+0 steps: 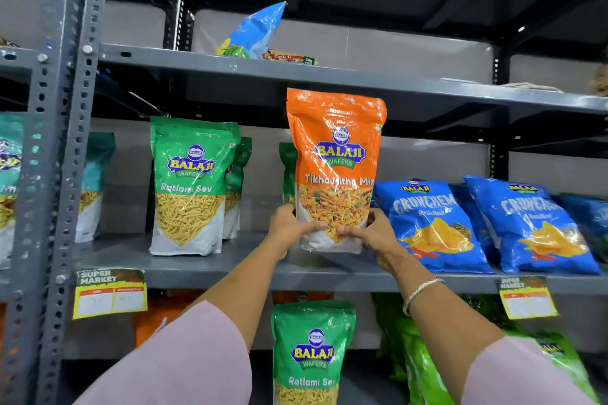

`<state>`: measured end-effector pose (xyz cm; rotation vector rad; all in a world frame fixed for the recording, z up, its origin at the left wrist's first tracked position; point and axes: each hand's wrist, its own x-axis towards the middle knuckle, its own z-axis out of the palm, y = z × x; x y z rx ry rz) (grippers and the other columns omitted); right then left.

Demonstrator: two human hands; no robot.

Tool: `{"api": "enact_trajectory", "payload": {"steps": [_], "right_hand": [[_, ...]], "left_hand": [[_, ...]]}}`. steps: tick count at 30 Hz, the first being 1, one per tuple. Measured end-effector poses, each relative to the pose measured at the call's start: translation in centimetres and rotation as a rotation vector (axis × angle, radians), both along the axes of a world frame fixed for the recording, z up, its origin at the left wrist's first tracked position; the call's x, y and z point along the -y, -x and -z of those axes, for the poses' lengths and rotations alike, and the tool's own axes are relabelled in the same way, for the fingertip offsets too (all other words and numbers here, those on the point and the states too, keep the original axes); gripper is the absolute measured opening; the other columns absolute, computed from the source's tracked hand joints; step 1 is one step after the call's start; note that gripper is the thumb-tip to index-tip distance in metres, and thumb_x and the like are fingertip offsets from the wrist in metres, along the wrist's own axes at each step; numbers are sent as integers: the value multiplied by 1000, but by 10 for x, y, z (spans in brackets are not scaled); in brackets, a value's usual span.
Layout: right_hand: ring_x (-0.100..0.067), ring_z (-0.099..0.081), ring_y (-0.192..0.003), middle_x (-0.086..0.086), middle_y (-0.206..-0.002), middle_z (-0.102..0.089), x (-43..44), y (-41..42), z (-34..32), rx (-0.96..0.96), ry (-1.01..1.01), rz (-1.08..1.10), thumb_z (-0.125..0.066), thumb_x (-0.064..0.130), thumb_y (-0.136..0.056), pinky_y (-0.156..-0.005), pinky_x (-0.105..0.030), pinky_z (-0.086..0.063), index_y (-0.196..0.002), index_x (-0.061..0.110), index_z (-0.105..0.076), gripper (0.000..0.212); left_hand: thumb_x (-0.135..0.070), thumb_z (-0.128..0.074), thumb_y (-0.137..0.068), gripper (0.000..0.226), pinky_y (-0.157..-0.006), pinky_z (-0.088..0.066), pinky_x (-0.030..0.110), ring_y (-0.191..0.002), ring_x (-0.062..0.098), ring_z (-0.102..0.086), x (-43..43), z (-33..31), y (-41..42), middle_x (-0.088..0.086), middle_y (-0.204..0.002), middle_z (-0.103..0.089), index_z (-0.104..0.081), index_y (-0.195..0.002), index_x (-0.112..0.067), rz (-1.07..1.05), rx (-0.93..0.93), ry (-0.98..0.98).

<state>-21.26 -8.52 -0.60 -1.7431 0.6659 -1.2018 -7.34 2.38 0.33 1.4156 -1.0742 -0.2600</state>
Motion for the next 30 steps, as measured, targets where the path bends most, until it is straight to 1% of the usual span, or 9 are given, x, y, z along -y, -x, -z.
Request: {"api": "enact_trajectory", "payload": {"steps": [3, 7, 10, 13, 16, 18, 22, 25, 30], "right_hand": [[-26, -57, -108, -11, -116, -59, -10, 28, -4, 16, 28, 26, -86, 11, -55, -89, -38, -49, -121, 1, -43, 80], [-25, -58, -106, -13, -115, -60, -29, 68, 3, 24, 67, 81, -84, 6, -59, -80, -29, -50, -122, -2, -44, 75], [-27, -58, -106, -16, -116, -61, -42, 92, 19, 12, 101, 162, -83, 6, -59, -83, -33, -49, -115, 1, -48, 66], [-26, -56, -110, -14, -121, -60, -53, 113, 48, 8, 104, 216, -84, 11, -60, -86, -33, -44, -120, 2, -46, 72], [-24, -56, -111, -11, -120, -61, -59, 130, 84, 14, 95, 264, -87, 14, -55, -95, -38, -46, -121, 3, -46, 78], [-25, -57, -109, -15, -119, -61, -62, 138, 106, 31, 73, 281, -86, 9, -55, -91, -37, -49, -119, 2, -46, 76], [-18, -52, -100, -7, -108, -56, -69, 154, 152, 11, 30, 294, -84, 5, -58, -74, -19, -43, -119, 3, -44, 73], [-18, -51, -101, -3, -106, -55, -67, 163, 187, -55, 2, 297, -83, 5, -60, -82, -28, -41, -118, 3, -44, 70], [-19, -52, -102, -2, -106, -54, -56, 169, 240, -179, -81, 300, -82, 6, -62, -82, -31, -40, -120, 2, -42, 71]], "left_hand": [[-17, -83, -64, 63, -86, -52, 38, -110, 31, -61, -5, 0, 25, 15, -121, -65, -57, -119, -4, 28, 7, 28], [-17, -82, -66, 64, -84, -49, 33, -108, 25, -60, -13, 11, 62, 9, -118, -65, -54, -122, -6, 65, 21, 75], [-21, -82, -66, 62, -78, -47, 30, -109, 27, -60, -20, 27, 86, 11, -118, -65, -56, -120, -6, 58, 30, 57], [-20, -82, -66, 60, -77, -43, 28, -104, 23, -61, -25, 51, 105, 14, -119, -66, -57, -118, -4, 70, 50, 43], [-19, -84, -63, 58, -82, -51, 31, -101, 22, -64, -24, 82, 115, 16, -114, -69, -61, -113, -2, 110, 75, 34], [-24, -86, -59, 60, -86, -54, 37, -103, 26, -66, -23, 102, 118, 17, -111, -70, -63, -110, -2, 74, 115, 6], [-23, -87, -57, 64, -88, -53, 40, -104, 27, -65, -20, 150, 132, 17, -113, -70, -61, -112, -3, 91, 112, -46], [-20, -86, -58, 64, -87, -54, 39, -103, 29, -65, -16, 186, 141, 16, -114, -69, -58, -114, -4, 127, 78, -103], [-19, -83, -65, 67, -85, -45, 28, -113, 30, -59, -4, 240, 152, 16, -123, -64, -52, -123, -4, 138, 43, -226]]}}
